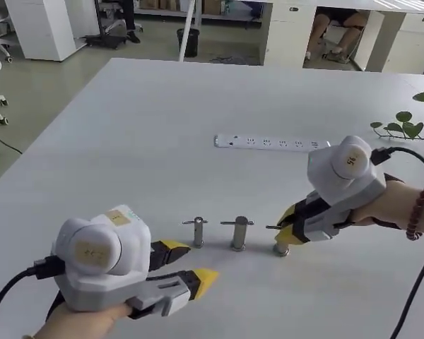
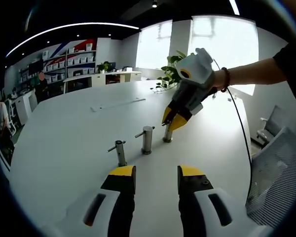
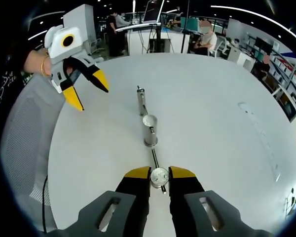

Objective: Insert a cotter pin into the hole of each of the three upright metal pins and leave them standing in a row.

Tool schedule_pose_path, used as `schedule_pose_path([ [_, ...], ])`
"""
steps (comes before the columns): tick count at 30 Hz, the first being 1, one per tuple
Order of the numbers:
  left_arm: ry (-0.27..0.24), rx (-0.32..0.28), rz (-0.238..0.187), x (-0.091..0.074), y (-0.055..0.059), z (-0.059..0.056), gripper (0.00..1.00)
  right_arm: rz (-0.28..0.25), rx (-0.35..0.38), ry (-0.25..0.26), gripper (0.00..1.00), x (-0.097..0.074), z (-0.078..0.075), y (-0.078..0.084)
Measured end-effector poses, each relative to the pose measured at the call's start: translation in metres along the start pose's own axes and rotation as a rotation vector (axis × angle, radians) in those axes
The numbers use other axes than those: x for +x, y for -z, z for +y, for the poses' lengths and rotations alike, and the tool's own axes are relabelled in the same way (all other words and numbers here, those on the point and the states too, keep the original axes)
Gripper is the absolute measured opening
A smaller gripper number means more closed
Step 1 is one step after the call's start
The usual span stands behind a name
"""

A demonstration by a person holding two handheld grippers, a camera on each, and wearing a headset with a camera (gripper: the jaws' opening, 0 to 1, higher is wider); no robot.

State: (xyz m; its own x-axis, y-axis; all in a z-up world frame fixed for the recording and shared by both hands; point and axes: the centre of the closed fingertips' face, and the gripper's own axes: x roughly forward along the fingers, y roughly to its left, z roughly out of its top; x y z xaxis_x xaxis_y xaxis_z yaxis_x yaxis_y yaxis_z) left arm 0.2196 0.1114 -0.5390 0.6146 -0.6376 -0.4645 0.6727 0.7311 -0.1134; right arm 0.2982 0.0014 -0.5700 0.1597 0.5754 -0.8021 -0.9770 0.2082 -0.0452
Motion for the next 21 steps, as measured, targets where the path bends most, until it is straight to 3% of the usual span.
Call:
schedule_pose_path([
  [16, 0.002, 0.002, 0.011, -0.0024, 0.0039, -0.0001, 0.33, 0.004, -0.023, -0.055, 0.10, 0.0034, -0.0007, -0.0038],
  [21, 0.000, 0.003, 0.016, -0.0035, 0.0057, 0.0000, 0.34, -0.004, -0.014, -0.037, 0.19, 0.0004, -0.0019, -0.0063],
])
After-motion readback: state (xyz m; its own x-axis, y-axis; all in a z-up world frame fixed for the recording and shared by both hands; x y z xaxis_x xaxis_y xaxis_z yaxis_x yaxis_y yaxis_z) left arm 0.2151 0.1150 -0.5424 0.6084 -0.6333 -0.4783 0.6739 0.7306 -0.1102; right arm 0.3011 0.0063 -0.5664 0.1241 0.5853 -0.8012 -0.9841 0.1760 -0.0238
